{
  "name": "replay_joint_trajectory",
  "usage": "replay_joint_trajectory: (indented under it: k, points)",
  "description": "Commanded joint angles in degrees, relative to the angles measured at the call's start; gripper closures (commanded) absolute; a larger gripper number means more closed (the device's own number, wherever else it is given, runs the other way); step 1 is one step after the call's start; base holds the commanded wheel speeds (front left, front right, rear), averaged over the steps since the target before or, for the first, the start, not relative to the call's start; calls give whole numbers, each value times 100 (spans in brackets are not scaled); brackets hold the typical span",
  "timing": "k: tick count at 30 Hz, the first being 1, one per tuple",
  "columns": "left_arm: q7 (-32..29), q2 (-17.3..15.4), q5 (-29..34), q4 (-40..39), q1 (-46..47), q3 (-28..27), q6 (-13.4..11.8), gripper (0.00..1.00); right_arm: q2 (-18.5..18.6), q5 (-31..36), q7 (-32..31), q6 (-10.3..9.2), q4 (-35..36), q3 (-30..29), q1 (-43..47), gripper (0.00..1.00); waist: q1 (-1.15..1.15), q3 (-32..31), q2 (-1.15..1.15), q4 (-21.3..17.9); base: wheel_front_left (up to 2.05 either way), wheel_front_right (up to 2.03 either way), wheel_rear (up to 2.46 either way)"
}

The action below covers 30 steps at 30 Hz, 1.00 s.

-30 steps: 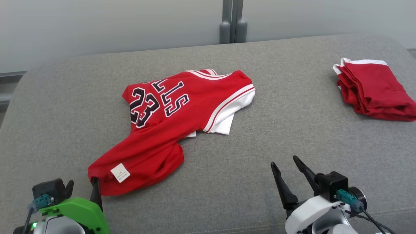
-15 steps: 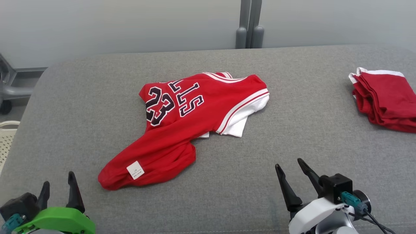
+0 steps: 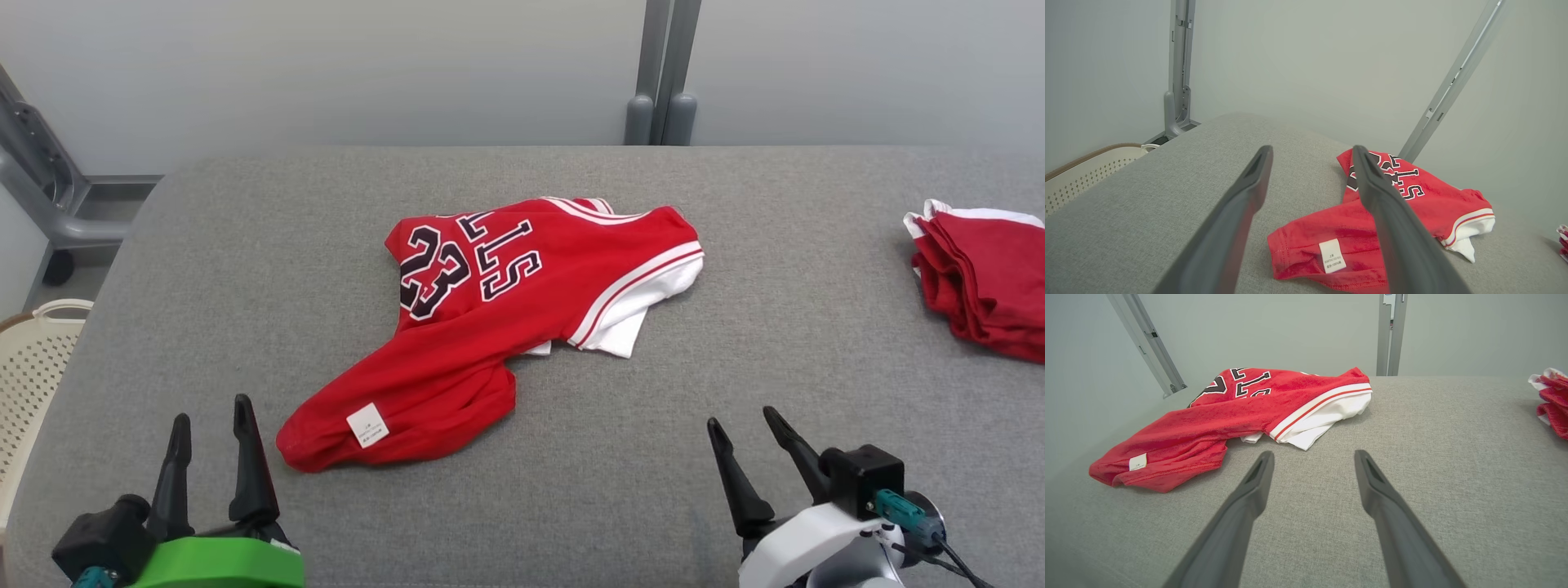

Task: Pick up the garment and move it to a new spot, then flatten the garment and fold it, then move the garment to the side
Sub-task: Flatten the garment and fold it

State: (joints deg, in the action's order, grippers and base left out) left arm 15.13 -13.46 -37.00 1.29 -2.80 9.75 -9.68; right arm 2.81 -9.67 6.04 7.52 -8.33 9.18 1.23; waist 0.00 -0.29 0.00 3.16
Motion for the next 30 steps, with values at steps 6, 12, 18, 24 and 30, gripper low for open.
replay_joint_trajectory:
  k: [6, 12, 18, 24, 30]
  points:
    - [2, 369, 985, 158, -392, -277, 666, 0, 14, -190, 230, -7, -231, -386, 234, 0, 0, -128, 0, -22, 0, 0, 0]
    - [4, 522, 1630, 263, -628, -376, 844, 0, 14, -134, 282, -7, -400, -555, 232, 0, 0, -139, 0, -126, 0, 0, 0]
    - [4, 631, 1920, 535, -825, -472, 925, 0, 13, -69, 248, -7, -460, -726, 231, 0, 0, -172, 0, -244, 0, 0, 0]
    - [3, 722, 2058, 654, -769, -547, 1059, 0, 13, 13, 223, -7, -423, -788, 214, 0, 0, -193, 0, -277, 0, 0, 0]
    - [3, 800, 2171, 645, -678, -603, 1168, 0, 13, 53, 176, -7, -417, -692, 66, 0, 0, -180, 0, -246, 0, 0, 0]
